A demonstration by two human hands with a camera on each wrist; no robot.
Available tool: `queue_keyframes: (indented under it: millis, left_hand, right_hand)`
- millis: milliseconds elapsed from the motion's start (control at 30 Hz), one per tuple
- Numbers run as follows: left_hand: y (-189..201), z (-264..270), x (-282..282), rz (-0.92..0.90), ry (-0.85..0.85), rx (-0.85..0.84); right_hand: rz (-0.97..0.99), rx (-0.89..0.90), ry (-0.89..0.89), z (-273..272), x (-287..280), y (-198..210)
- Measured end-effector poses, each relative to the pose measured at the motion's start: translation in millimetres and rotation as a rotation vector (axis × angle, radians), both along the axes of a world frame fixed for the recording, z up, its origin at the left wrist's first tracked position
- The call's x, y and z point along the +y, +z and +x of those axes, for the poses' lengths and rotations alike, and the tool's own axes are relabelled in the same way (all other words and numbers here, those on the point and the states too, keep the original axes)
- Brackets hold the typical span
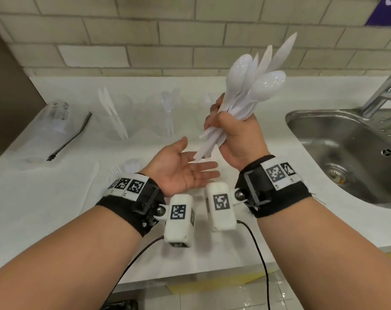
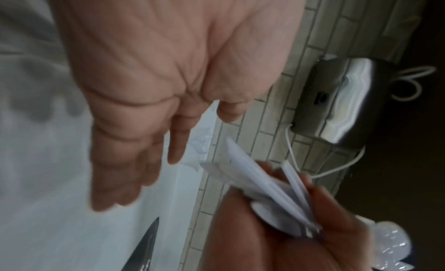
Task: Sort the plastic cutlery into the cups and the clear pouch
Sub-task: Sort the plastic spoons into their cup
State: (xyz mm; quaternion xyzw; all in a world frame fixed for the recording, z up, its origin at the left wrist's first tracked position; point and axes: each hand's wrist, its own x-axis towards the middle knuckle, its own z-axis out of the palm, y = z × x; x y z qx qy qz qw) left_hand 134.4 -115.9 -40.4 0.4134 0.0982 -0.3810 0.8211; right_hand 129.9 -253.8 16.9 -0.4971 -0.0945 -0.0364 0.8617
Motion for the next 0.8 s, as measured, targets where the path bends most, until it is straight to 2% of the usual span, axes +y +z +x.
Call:
queue_keyframes:
  millis: [100, 167, 400, 533, 567, 633, 700, 800]
  left_hand:
    - [2.5, -8.1, 1.4, -0.231, -0.004, -0.015]
    - [5.6, -12.6, 2.7, -0.303, 0.034, -0.015]
    - [5.5, -22.5, 13.0, -0.23, 0.069, -0.06]
    - [-1.4, -20.2, 23.1, -0.102, -0.12, -0.11]
    - [-2.3, -19.2, 26.1, -0.057, -0.124, -0.135]
    - [1.2, -20.5, 32.9, 0.025, -0.059, -0.249]
    - [13.9, -23.1, 39.1, 0.018, -0.01, -0.391]
    - [31.0, -25.0, 42.5, 0.102, -0.046, -0.633]
  right_hand:
    - [-0.195, -0.001, -0.002, -7.9, 15.9, -10.1]
    - [-0.297, 0.024, -0.008, -12.4, 21.6, -17.5]
    - [-0.382, 0.03, 0.055, -22.1, 28.1, -25.7]
    - [-0.413, 0.081, 0.08, -23.7, 31.1, -24.7]
    - [-0.396, 0.084, 0.09, -22.4, 31.3, -23.6]
    - [-0.324, 0.147, 0.149, -18.3, 30.0, -23.1]
    - [-0.242, 0.229, 0.273, -17.5, 30.1, -22.1]
    - [-0.265, 0.252, 0.451, -21.8, 35.6, -21.8]
